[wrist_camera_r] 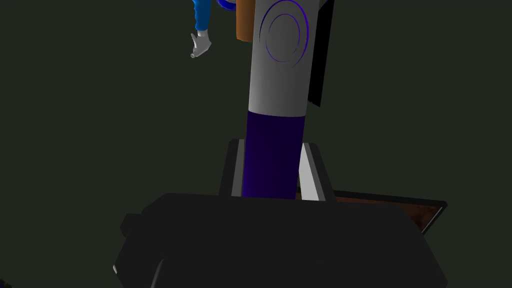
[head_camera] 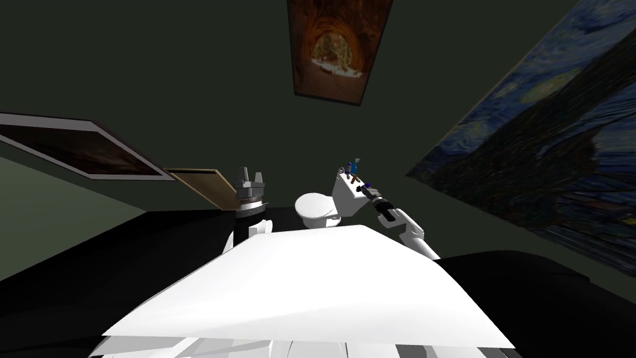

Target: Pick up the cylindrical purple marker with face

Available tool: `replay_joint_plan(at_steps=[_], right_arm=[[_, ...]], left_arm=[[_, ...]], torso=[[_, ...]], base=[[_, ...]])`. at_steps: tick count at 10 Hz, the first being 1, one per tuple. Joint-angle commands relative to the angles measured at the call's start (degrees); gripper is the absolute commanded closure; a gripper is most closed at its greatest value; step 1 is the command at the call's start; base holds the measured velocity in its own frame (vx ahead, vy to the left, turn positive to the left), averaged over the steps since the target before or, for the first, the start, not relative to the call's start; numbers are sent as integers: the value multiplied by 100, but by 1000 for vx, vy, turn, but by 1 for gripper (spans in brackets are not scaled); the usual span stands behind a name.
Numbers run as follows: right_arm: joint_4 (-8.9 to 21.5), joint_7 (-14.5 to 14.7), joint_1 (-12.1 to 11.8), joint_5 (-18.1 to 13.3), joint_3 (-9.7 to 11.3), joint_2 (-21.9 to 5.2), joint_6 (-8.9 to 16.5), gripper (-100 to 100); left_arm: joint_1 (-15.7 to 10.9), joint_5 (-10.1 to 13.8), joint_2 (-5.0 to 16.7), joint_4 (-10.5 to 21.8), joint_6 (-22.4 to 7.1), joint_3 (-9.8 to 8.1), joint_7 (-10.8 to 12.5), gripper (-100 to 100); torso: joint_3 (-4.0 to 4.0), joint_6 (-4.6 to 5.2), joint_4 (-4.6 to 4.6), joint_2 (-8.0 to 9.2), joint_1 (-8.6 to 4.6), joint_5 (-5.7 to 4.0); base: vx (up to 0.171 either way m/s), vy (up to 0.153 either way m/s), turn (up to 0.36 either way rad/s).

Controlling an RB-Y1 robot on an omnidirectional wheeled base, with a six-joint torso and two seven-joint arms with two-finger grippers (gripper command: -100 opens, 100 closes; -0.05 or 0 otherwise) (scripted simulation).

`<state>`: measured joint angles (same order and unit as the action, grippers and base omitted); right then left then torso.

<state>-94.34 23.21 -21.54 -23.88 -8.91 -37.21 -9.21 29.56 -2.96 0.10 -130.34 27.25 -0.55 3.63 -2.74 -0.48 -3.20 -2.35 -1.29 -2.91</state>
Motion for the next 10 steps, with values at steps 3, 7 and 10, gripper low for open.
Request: replay_joint_plan(at_steps=[3,7,10], right_arm=[[-632,-13,-457,-30,-63,27,-6,100],[-1427,-161,-1170,-236,-326,91,195,100],[-1468,-149,-1198,-239,-354,108,153,0]], left_arm=[[-1,0,0,0,0,0,0,0],[-1,0,0,0,0,0,0,0],[-1,0,0,0,0,1,0,0]], torso=[[15,-2,4,29,6,0],[8,-2,3,15,4,1],[21,-5,9,36,11,0]], base=[[14,-8,-2],[62,-13,-10],[0,0,0]])
